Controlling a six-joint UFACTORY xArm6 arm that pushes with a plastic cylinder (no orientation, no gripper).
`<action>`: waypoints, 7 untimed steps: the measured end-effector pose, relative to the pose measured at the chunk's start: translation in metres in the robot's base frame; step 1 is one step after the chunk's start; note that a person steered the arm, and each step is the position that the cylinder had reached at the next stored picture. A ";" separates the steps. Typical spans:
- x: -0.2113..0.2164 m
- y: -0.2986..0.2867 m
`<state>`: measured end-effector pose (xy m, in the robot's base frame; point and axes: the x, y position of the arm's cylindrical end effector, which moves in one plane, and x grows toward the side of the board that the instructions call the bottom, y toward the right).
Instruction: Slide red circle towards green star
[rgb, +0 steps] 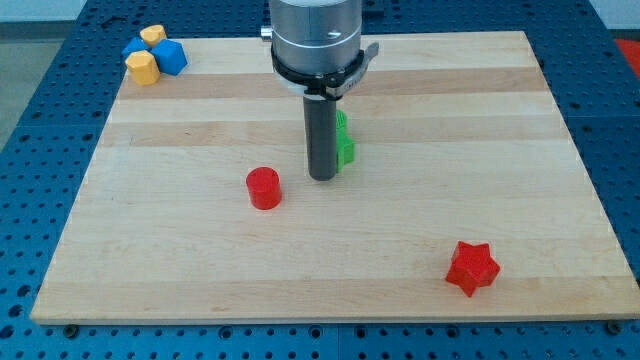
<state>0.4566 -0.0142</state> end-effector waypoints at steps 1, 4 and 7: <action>0.037 0.000; 0.052 -0.113; 0.064 -0.074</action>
<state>0.5209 -0.0879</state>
